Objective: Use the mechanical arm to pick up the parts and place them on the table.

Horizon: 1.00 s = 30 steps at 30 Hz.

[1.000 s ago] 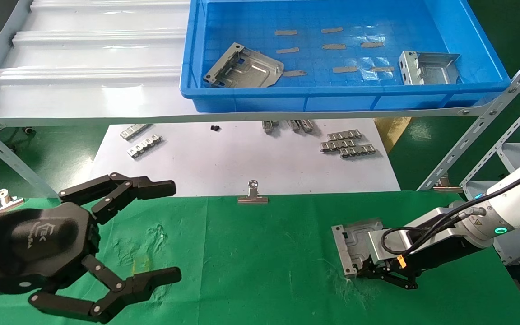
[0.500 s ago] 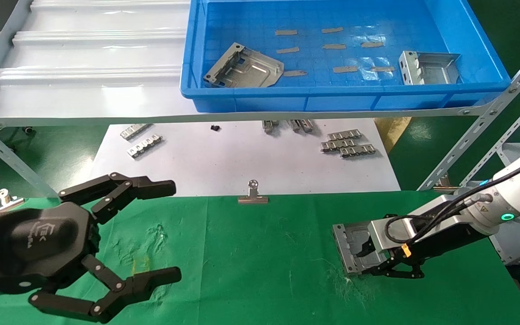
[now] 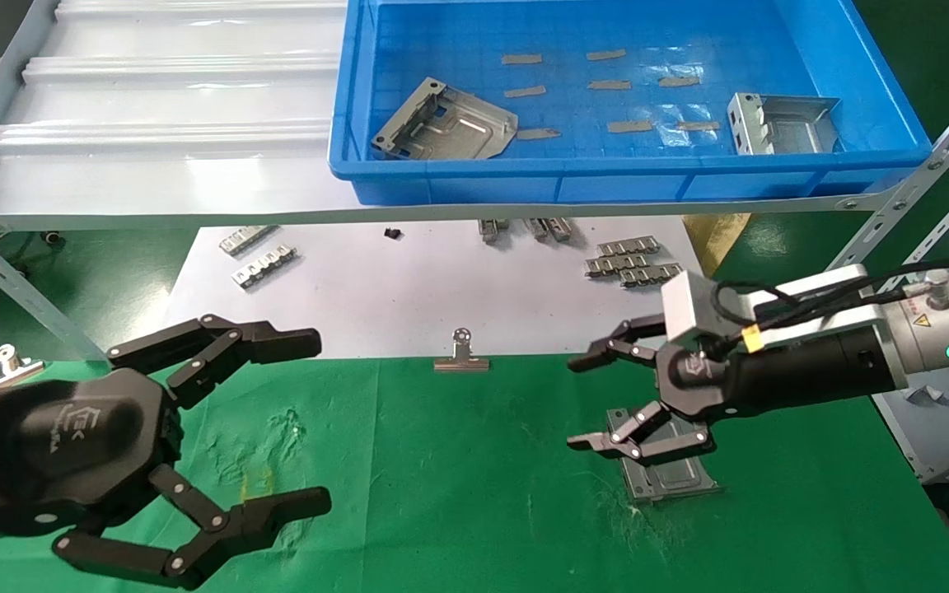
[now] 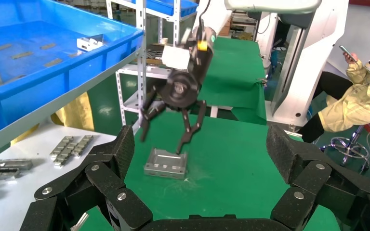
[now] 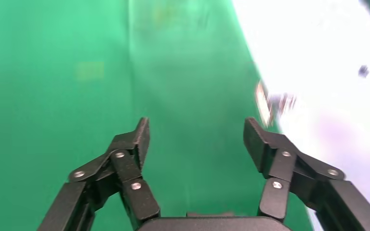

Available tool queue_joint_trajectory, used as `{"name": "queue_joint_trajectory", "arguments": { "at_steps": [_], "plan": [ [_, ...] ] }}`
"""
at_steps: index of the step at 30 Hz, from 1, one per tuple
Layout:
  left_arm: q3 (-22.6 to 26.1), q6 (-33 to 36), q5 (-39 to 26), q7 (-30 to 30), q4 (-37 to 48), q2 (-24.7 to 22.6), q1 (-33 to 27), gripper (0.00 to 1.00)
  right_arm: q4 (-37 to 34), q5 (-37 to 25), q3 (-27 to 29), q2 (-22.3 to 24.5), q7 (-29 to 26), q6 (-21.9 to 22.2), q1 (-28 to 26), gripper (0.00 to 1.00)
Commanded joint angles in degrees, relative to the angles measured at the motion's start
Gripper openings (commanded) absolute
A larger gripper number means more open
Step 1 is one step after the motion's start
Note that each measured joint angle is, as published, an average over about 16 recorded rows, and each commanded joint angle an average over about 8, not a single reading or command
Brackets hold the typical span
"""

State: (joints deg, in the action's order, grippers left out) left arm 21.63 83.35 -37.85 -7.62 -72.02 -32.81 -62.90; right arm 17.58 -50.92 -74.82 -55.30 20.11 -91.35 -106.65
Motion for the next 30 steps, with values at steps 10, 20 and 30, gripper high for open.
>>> {"name": "queue_joint_trajectory", "arguments": {
  "at_steps": [10, 20, 30],
  "plan": [
    [0.00, -0.01, 0.00, 0.00, 0.01, 0.00, 0.01, 1.00, 1.85, 4.56, 1.65, 1.51, -2.47, -0.07, 1.37, 1.00],
    [0.00, -0.01, 0.00, 0.00, 0.01, 0.00, 0.00, 1.00, 5.51, 4.19, 5.60, 2.65, -4.30, 0.36, 4.39, 1.00],
    [0.00, -0.01, 0.01, 0.01, 0.02, 0.00, 0.00, 1.00, 14.61, 5.07, 15.19, 5.83, -9.09, 1.31, 11.72, 1.00]
  ]
}}
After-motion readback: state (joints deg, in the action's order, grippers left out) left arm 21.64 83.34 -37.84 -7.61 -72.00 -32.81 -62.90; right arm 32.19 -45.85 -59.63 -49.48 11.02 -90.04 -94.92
